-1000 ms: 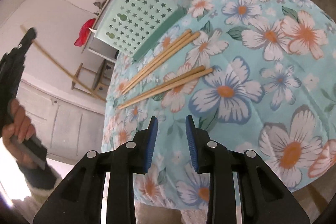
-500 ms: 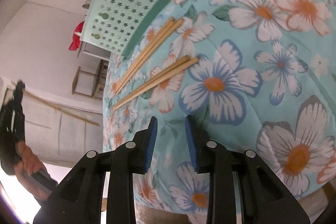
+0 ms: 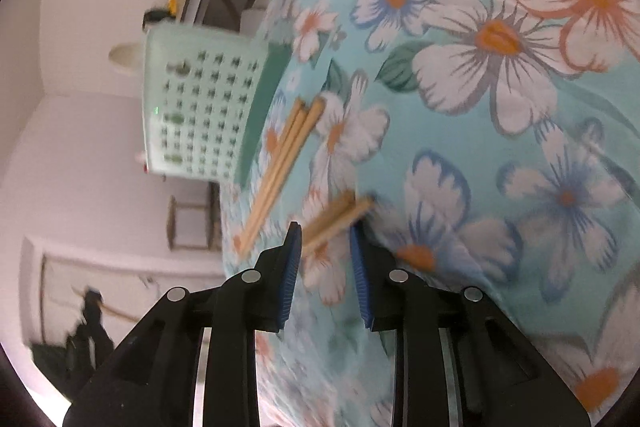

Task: Organize utensils
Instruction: 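Carry the chopstick toward the holder with the left tool while the right tool grasps another chopstick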

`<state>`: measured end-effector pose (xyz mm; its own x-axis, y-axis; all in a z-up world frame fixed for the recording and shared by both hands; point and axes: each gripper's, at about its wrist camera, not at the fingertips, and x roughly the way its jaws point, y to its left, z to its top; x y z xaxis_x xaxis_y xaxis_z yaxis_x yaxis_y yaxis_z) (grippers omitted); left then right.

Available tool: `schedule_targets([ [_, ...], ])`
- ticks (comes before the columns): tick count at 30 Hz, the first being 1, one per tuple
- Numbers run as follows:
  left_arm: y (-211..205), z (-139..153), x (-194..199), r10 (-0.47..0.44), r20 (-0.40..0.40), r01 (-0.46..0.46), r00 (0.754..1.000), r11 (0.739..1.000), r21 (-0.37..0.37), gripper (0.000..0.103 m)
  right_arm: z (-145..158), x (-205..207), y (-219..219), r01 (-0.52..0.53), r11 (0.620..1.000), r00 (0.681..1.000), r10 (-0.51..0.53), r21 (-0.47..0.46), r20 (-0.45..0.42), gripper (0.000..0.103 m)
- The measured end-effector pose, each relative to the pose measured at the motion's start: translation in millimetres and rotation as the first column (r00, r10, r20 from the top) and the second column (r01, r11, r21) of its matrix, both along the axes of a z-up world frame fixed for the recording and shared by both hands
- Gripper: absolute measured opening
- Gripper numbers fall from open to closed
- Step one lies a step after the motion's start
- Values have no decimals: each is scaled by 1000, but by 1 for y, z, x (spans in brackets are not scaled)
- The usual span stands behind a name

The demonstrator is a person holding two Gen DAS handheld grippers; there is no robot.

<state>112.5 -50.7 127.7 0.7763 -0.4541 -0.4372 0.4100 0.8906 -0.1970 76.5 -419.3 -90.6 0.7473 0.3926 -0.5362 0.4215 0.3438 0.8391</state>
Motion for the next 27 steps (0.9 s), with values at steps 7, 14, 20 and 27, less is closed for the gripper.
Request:
schedule_targets([
  [7,5,-3,5,-32,-8,32,999,999,-13,5,3,1,-1,66,998,998,-66,-17,-18,13],
  [14,7,-3,6,-29,-11,29,1000,999,-16,5,13,-8,1,60,997,998,-61,-44,-2,11],
  [20,8,-7,7,-17,-22,17,1000,1000,-11,5,71,-22,10,49,966,992,-17,-254,124,8],
  [27,5,-10,8,-32,-49,34,998,999,29,5,142,-35,27,64,883,957,77,-466,278,4],
])
